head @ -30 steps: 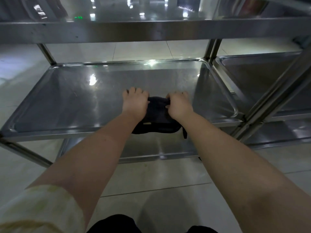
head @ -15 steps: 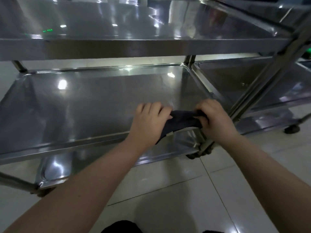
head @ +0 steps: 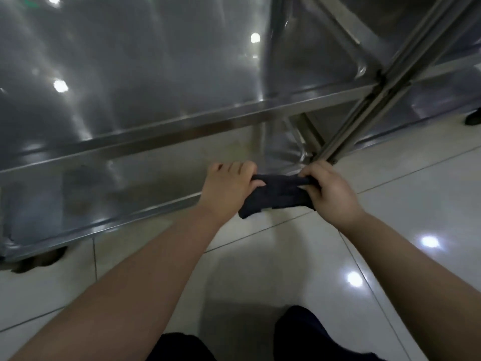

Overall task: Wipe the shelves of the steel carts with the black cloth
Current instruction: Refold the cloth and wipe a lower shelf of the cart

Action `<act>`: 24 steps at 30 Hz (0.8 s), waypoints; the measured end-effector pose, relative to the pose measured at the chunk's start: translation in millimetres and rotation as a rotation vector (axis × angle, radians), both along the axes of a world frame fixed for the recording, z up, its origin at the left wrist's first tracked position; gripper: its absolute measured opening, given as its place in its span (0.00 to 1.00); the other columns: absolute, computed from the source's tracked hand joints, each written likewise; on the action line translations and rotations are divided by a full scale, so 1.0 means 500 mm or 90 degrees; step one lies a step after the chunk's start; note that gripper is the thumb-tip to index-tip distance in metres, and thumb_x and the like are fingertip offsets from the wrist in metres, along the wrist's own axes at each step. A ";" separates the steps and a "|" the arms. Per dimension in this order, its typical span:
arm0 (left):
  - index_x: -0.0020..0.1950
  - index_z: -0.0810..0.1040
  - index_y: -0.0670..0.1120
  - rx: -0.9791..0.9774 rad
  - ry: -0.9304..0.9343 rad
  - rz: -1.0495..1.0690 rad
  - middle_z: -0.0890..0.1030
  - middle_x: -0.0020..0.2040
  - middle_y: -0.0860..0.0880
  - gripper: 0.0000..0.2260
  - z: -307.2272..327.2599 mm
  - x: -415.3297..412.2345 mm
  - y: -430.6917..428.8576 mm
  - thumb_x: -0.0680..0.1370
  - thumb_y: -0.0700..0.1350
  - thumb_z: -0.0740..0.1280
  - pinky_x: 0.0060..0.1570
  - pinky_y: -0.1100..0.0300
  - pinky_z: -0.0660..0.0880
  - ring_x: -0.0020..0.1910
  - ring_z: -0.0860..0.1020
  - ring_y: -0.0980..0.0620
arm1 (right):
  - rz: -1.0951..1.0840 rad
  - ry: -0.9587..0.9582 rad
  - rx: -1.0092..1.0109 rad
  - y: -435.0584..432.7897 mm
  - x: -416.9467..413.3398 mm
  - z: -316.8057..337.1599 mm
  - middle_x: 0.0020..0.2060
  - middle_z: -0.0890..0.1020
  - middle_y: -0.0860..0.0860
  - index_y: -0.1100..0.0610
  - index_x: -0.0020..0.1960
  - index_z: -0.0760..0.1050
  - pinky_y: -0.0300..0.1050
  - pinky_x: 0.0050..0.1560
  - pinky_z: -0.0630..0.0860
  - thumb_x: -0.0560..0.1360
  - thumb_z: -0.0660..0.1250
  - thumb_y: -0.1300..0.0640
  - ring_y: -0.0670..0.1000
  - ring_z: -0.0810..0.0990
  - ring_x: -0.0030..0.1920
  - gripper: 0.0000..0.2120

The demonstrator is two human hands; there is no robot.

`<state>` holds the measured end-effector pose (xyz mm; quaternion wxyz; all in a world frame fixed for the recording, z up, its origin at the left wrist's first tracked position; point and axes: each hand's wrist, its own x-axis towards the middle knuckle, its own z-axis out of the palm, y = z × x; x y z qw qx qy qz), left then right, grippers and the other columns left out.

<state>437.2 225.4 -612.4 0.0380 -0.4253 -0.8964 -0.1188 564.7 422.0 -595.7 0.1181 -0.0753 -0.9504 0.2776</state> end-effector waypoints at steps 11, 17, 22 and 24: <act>0.55 0.76 0.46 0.039 -0.011 0.071 0.78 0.48 0.46 0.10 -0.104 -0.040 0.088 0.81 0.48 0.58 0.48 0.49 0.70 0.46 0.77 0.43 | -0.048 0.076 -0.053 0.100 -0.083 -0.130 0.47 0.77 0.50 0.59 0.54 0.79 0.35 0.54 0.70 0.74 0.66 0.67 0.47 0.74 0.51 0.10; 0.73 0.66 0.51 -0.072 -0.081 0.216 0.72 0.65 0.42 0.18 -0.146 -0.191 0.202 0.83 0.50 0.58 0.58 0.46 0.68 0.63 0.70 0.40 | -0.141 -0.271 0.126 0.157 -0.299 -0.154 0.66 0.71 0.57 0.47 0.69 0.69 0.62 0.67 0.64 0.77 0.66 0.53 0.62 0.66 0.67 0.21; 0.78 0.58 0.51 -0.123 -0.189 0.280 0.65 0.74 0.42 0.24 -0.276 -0.180 0.145 0.83 0.55 0.54 0.68 0.42 0.64 0.72 0.62 0.38 | -0.019 -0.371 0.147 0.103 -0.332 -0.270 0.78 0.51 0.50 0.39 0.77 0.49 0.77 0.68 0.37 0.78 0.57 0.36 0.65 0.43 0.76 0.32; 0.79 0.58 0.52 -0.130 -0.155 0.302 0.62 0.77 0.44 0.23 -0.303 -0.170 0.108 0.83 0.55 0.50 0.72 0.40 0.58 0.77 0.56 0.40 | 0.024 -0.354 0.184 0.081 -0.316 -0.311 0.79 0.44 0.48 0.36 0.77 0.42 0.77 0.67 0.35 0.77 0.49 0.31 0.67 0.36 0.76 0.32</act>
